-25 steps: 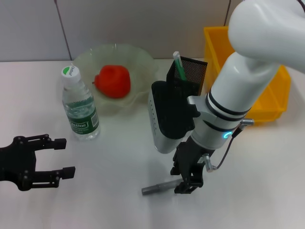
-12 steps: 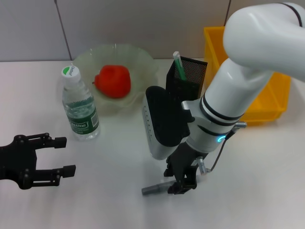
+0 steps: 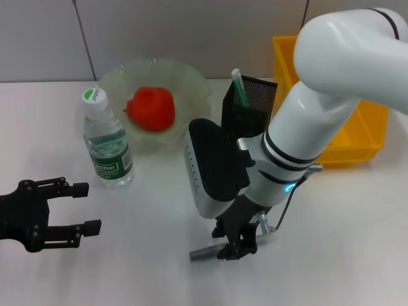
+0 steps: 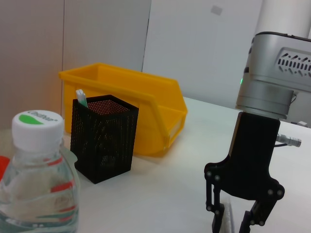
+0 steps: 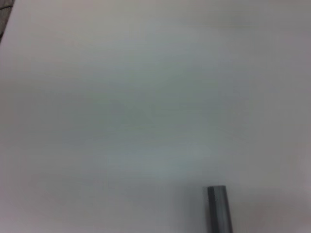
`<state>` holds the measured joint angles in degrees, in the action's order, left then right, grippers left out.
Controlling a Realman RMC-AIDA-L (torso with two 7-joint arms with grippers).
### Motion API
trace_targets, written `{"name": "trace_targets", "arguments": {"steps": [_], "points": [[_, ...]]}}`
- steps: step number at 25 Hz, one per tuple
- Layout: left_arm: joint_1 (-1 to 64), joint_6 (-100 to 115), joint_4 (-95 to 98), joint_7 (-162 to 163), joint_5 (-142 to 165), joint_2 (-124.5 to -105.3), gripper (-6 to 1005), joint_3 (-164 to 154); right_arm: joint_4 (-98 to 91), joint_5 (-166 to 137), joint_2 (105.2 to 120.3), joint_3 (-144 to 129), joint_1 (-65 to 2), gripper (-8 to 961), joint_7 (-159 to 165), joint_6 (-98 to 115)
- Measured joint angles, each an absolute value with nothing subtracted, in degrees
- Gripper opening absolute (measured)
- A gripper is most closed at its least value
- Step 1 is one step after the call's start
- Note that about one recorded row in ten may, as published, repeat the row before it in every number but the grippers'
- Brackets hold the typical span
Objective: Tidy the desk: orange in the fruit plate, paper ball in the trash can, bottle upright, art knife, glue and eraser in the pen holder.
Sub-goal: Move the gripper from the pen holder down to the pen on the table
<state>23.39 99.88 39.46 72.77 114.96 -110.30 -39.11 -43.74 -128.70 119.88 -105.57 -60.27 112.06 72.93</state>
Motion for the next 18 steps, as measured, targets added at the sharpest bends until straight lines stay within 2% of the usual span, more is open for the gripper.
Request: {"name": "trace_targets", "arguments": {"steps": [18], "points": [[23.6,99.8,39.5,72.8,114.6,-110.18,798,-39.1,-43.6,-127.9,119.88,-108.3,-60.3,277,111.9,71.1]]}}
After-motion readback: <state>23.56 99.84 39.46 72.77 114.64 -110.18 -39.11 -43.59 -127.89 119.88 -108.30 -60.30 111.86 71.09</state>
